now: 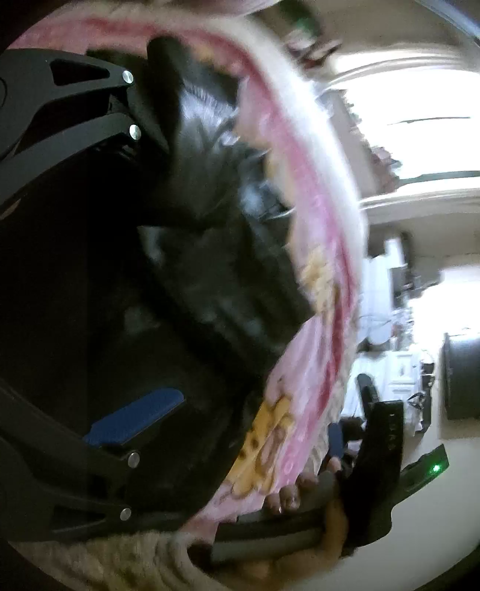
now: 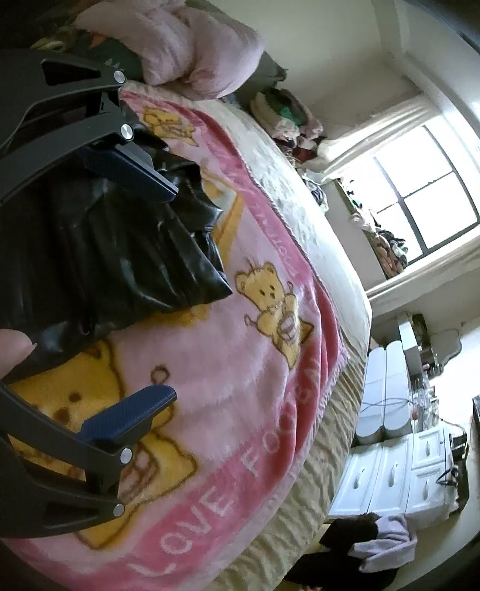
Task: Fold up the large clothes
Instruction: 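Press the folded sleeve flat with the left gripper and release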
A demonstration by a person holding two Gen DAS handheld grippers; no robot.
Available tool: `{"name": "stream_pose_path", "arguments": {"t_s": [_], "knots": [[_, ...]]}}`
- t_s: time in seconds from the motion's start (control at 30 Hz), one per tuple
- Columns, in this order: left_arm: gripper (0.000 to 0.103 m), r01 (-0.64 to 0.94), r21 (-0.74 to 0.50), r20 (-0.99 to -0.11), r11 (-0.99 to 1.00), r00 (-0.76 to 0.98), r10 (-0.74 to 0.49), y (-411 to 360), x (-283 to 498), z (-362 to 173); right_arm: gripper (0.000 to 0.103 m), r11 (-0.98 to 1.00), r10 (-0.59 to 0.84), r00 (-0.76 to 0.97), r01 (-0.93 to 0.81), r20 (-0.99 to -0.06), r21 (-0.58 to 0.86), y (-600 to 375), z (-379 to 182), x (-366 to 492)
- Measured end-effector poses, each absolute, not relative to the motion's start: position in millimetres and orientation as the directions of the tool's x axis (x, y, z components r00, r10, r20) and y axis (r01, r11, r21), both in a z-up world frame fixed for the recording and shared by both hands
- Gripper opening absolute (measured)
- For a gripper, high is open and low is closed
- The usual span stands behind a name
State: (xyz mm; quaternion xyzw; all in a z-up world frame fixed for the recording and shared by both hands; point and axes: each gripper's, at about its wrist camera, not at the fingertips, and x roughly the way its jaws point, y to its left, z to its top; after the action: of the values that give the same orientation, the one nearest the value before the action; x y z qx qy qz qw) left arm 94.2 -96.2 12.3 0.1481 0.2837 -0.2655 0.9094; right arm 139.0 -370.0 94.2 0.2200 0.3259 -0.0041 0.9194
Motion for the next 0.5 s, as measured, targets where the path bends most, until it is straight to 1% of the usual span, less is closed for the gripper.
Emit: {"name": "stream_pose_path", "arguments": {"t_s": [0.07, 0.1, 0.2, 0.3, 0.37, 0.43, 0.5], "knots": [[0.094, 0.598, 0.126, -0.585, 0.792, 0.689, -0.427, -104.5, 93.4, 14.7, 0.098, 0.901, 0.127, 0.795, 0.157, -0.593, 0.404, -374.0, 97.2, 137.1], [0.094, 0.624, 0.105, -0.605, 0.774, 0.658, -0.448, -111.4, 95.9, 11.2, 0.098, 0.9, 0.119, 0.8, 0.163, -0.589, 0.403, -375.9, 98.7, 135.5], [0.094, 0.662, 0.069, -0.664, 0.747, 0.589, -0.461, -123.6, 103.4, -4.4, 0.098, 0.898, 0.104, 0.81, 0.173, -0.577, 0.405, -383.7, 102.5, 131.2], [0.094, 0.687, 0.126, -0.692, 0.716, 0.578, -0.433, -138.7, 99.1, -18.8, 0.098, 0.891, 0.093, 0.814, 0.189, -0.573, 0.413, -392.9, 102.6, 128.6], [0.094, 0.686, 0.136, -0.694, 0.715, 0.581, -0.426, -140.5, 96.4, -20.3, 0.098, 0.882, 0.092, 0.815, 0.2, -0.572, 0.427, -399.8, 102.3, 126.5], [0.094, 0.693, 0.084, -0.68, 0.716, 0.565, -0.467, -135.0, 96.3, -13.4, 0.098, 0.876, 0.095, 0.818, 0.201, -0.567, 0.438, -404.7, 102.7, 124.6], [0.094, 0.693, -0.024, -0.651, 0.72, 0.536, -0.538, -119.6, 98.1, 1.2, 0.098, 0.879, 0.106, 0.816, 0.191, -0.569, 0.437, -405.1, 102.8, 124.1]]}}
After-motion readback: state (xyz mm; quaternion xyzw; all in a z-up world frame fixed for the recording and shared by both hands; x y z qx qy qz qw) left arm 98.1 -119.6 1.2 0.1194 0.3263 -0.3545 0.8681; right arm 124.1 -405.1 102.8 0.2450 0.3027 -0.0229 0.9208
